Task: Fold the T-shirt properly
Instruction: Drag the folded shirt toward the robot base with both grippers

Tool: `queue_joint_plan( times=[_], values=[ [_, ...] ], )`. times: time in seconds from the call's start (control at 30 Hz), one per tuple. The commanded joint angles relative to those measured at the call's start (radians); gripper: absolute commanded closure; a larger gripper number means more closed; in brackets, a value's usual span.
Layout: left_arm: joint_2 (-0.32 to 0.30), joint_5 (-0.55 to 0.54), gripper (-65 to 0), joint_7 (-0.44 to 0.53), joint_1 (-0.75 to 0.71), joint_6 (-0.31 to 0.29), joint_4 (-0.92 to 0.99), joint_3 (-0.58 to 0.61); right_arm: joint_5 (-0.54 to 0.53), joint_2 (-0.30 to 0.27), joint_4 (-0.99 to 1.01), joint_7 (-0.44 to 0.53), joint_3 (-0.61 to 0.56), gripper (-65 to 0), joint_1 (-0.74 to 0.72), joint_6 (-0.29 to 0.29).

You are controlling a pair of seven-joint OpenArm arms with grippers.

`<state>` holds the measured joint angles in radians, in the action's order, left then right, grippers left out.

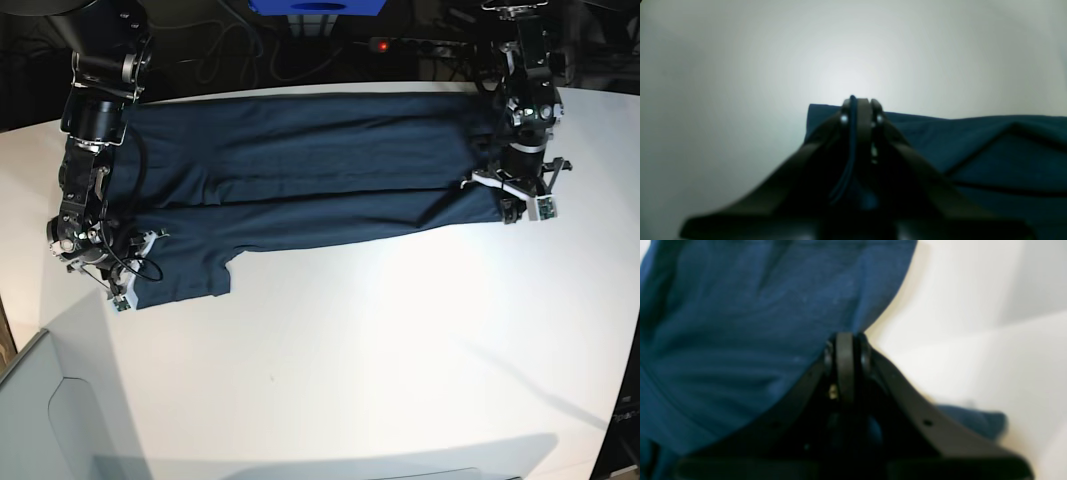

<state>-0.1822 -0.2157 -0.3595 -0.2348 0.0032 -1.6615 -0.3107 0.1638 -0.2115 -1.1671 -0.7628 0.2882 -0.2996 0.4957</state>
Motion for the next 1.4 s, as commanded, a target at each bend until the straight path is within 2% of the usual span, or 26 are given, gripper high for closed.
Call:
queue_joint_plan(
  times=[0.0, 0.33, 0.57, 0.77, 1.1, 1.37],
  values=[
    [-0.01, -0.001, 0.0, 0.03, 0.016, 0.001, -0.021, -0.003, -0.013, -0.013, -0.061, 0.022, 0.006, 0.0, -0.025, 0.001],
    [-0.012, -0.001, 0.0, 0.03, 0.051, -0.001, -0.027, -0.026, -0.014, 0.001, -0.394, 0.013, 0.007, -0.1, 0.04, 0.001],
    [-0.012, -0.009, 0.0, 0.03, 0.067, -0.002, -0.055, -0.094, -0.014, 0.002, -0.603, 0.018, 0.009, -0.1, 0.176, 0.001],
    [-0.012, -0.009, 0.0, 0.03, 0.05, -0.002, -0.134, -0.114, -0.014, 0.03, -0.764, 0.021, 0.01, -0.1, 0.319, 0.001],
    [-0.006, -0.011, 0.0, 0.032, -0.033, -0.002, -0.144, -0.114, -0.014, 0.047, -0.874, 0.021, 0.059, -0.1, 0.466, 0.001],
    [-0.01, -0.011, 0.0, 0.038, -0.022, -0.004, -0.079, -0.114, -0.014, 0.05, -0.891, 0.022, 0.053, -0.1, 0.561, 0.002]
  ],
)
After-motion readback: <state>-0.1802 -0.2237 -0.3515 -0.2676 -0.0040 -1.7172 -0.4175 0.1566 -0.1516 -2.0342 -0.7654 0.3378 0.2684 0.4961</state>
